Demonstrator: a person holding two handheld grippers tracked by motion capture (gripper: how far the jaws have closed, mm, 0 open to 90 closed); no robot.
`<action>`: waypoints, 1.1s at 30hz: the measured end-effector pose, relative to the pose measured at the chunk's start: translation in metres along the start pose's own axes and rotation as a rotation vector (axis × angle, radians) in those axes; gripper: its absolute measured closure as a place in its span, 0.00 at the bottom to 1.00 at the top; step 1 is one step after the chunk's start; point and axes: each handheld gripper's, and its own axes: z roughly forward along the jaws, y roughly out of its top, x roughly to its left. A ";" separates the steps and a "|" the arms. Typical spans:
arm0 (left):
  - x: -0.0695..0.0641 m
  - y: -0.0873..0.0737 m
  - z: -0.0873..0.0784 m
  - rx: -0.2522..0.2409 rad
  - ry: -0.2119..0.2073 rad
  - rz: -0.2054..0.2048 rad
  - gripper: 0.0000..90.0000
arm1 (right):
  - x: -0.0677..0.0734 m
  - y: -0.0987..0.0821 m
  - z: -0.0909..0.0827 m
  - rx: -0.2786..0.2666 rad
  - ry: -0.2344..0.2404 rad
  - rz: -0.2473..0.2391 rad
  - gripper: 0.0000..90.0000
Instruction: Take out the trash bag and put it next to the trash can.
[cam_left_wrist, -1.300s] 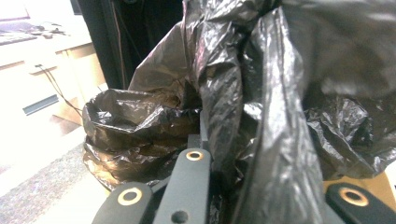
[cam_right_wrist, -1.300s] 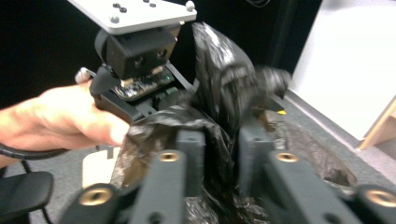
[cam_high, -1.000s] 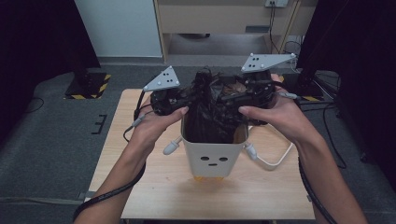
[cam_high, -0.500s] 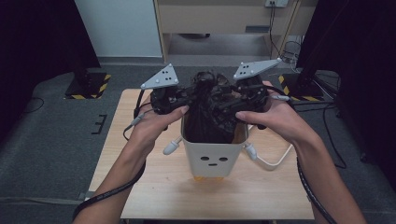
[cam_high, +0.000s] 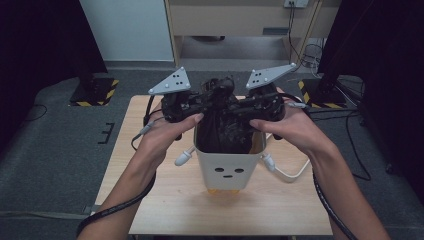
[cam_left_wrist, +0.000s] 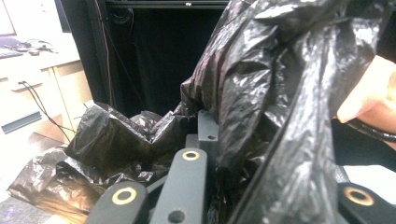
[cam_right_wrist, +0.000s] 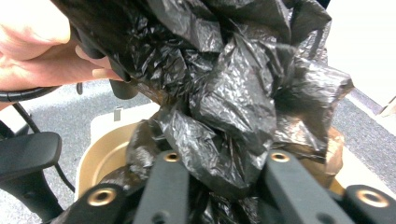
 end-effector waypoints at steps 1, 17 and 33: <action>0.000 0.000 0.000 0.001 0.006 -0.004 0.91 | 0.000 0.000 0.000 0.002 0.000 0.000 0.92; 0.002 -0.004 0.003 0.006 0.006 -0.046 0.58 | -0.011 0.000 -0.014 -0.033 -0.042 0.044 0.98; -0.004 -0.008 0.018 0.047 -0.011 -0.019 0.48 | -0.009 0.014 -0.021 -0.115 -0.061 0.062 0.98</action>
